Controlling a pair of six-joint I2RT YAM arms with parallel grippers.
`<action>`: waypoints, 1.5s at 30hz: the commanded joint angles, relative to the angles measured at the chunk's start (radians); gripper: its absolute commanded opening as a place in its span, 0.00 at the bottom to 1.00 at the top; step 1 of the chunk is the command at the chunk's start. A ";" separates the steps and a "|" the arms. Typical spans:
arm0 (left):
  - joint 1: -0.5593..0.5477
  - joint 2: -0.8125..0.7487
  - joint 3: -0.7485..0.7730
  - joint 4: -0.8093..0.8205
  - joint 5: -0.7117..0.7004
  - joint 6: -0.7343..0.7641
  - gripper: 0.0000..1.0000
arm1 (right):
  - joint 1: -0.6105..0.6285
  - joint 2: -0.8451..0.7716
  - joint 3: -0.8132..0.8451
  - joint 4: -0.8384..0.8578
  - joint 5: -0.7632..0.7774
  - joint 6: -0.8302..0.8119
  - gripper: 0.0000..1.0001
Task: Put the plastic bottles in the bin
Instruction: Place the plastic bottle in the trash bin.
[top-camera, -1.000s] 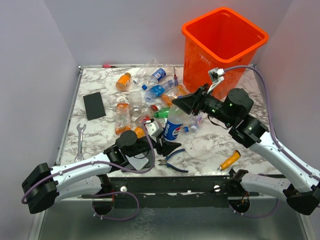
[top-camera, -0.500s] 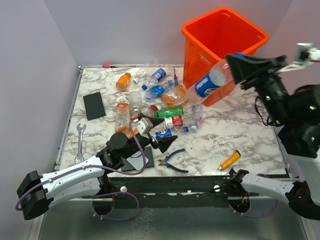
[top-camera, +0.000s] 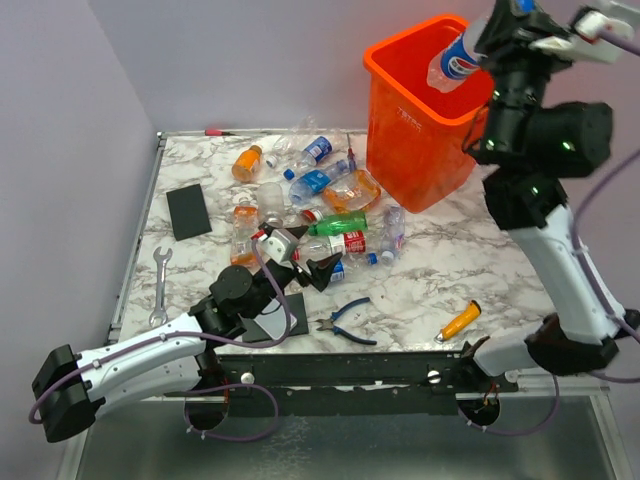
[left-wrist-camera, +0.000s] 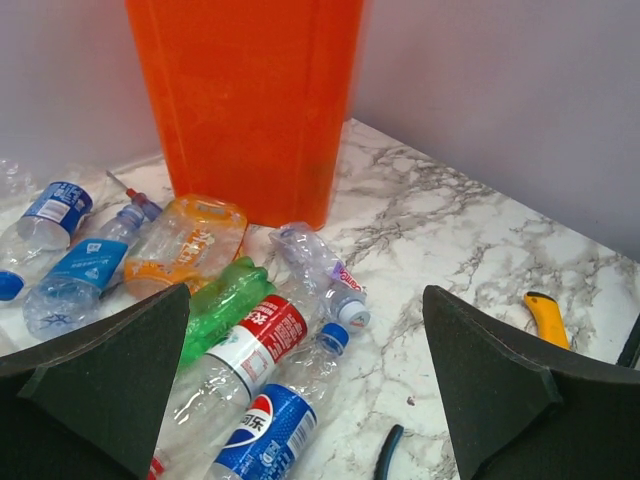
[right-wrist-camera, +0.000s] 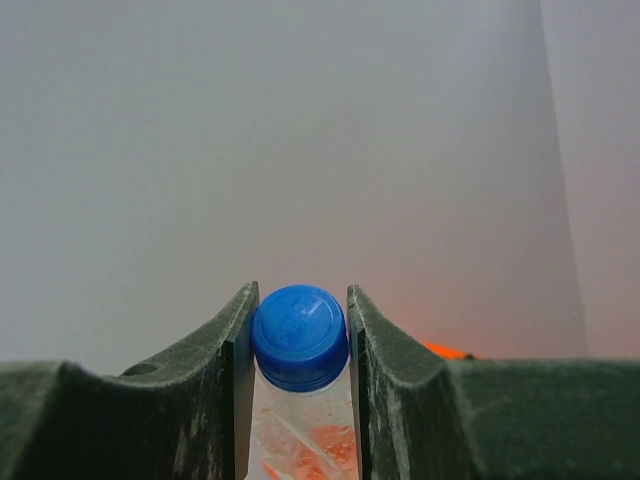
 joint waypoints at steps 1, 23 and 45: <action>-0.003 -0.026 0.005 -0.031 -0.043 0.028 0.99 | -0.112 0.168 0.174 -0.049 -0.022 -0.007 0.00; -0.003 -0.072 0.016 -0.060 -0.029 0.032 0.99 | -0.498 0.513 0.270 -0.515 -0.360 0.656 0.00; -0.003 -0.044 0.019 -0.065 -0.010 0.036 0.99 | -0.498 0.437 0.261 -0.623 -0.523 0.684 0.76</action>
